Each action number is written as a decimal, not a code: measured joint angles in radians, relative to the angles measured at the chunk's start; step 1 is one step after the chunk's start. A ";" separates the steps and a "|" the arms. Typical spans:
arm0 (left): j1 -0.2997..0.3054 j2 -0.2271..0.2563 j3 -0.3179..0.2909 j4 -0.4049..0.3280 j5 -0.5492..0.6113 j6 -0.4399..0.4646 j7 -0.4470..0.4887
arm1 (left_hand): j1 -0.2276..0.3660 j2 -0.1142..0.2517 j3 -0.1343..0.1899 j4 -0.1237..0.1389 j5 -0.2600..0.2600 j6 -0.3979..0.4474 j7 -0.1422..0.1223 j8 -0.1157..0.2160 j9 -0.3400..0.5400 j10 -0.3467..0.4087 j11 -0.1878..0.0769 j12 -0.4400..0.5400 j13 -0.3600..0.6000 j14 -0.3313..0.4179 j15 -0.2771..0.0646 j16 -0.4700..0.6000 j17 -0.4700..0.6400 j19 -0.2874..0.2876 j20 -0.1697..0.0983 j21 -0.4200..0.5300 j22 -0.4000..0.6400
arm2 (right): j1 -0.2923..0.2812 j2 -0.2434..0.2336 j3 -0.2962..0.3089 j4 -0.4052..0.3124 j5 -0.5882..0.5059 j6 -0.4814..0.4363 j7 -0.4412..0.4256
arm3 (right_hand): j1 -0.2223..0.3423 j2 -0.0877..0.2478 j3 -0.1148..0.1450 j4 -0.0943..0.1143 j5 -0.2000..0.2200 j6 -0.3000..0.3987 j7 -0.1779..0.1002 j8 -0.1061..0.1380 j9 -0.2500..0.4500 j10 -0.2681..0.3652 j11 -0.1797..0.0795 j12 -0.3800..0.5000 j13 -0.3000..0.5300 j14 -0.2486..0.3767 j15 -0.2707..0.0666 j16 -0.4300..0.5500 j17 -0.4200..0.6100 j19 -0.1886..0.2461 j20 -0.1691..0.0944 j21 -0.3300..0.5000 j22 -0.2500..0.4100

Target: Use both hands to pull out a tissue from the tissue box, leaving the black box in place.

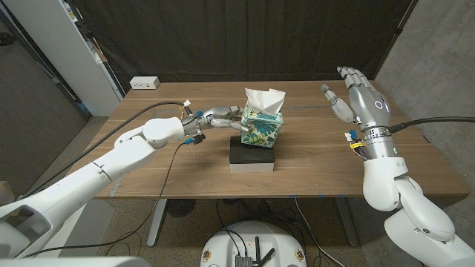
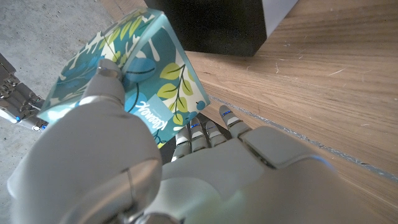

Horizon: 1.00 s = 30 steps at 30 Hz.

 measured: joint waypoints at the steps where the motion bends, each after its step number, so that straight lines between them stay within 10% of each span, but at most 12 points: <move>1: -0.001 -0.001 0.000 0.001 0.000 0.000 -0.001 | 0.000 0.000 0.000 0.000 0.000 0.000 0.000 0.000 0.000 0.000 0.000 0.000 0.000 0.000 0.000 0.000 0.000 0.000 0.000 0.000 0.000 | 0.001 0.000 -0.002 0.000 -0.002 -0.001 0.002 | 0.000 0.000 0.000 0.000 0.000 0.000 0.000 0.000 0.000 0.000 0.000 0.000 0.000 0.000 0.000 0.000 0.001 0.000 0.000 0.000 0.000; 20: -0.020 -0.011 0.010 0.025 0.000 -0.010 -0.021 | 0.000 0.000 0.000 0.000 0.000 0.000 0.000 0.000 0.000 -0.006 0.006 0.000 0.000 0.000 0.000 0.000 0.000 0.000 0.000 0.000 0.000 | 0.064 -0.019 -0.095 -0.008 -0.057 -0.030 0.055 | 0.005 0.005 0.004 -0.004 0.000 0.000 0.000 0.000 0.005 0.000 0.000 0.000 0.000 0.000 0.000 0.000 0.002 0.003 0.011 0.000 0.005; 30: -0.027 -0.017 0.016 0.037 0.000 -0.012 -0.030 | 0.000 -0.001 0.000 0.000 0.000 -0.002 0.002 0.000 0.000 -0.005 0.006 0.000 0.000 0.000 0.000 0.000 0.000 0.000 0.000 0.000 0.000 | 0.099 -0.031 -0.142 -0.013 -0.094 -0.044 0.081 | 0.015 0.014 0.012 -0.012 0.000 0.004 0.004 0.000 0.005 0.012 0.013 0.000 0.000 0.035 0.023 0.015 0.002 0.025 0.058 -0.004 0.005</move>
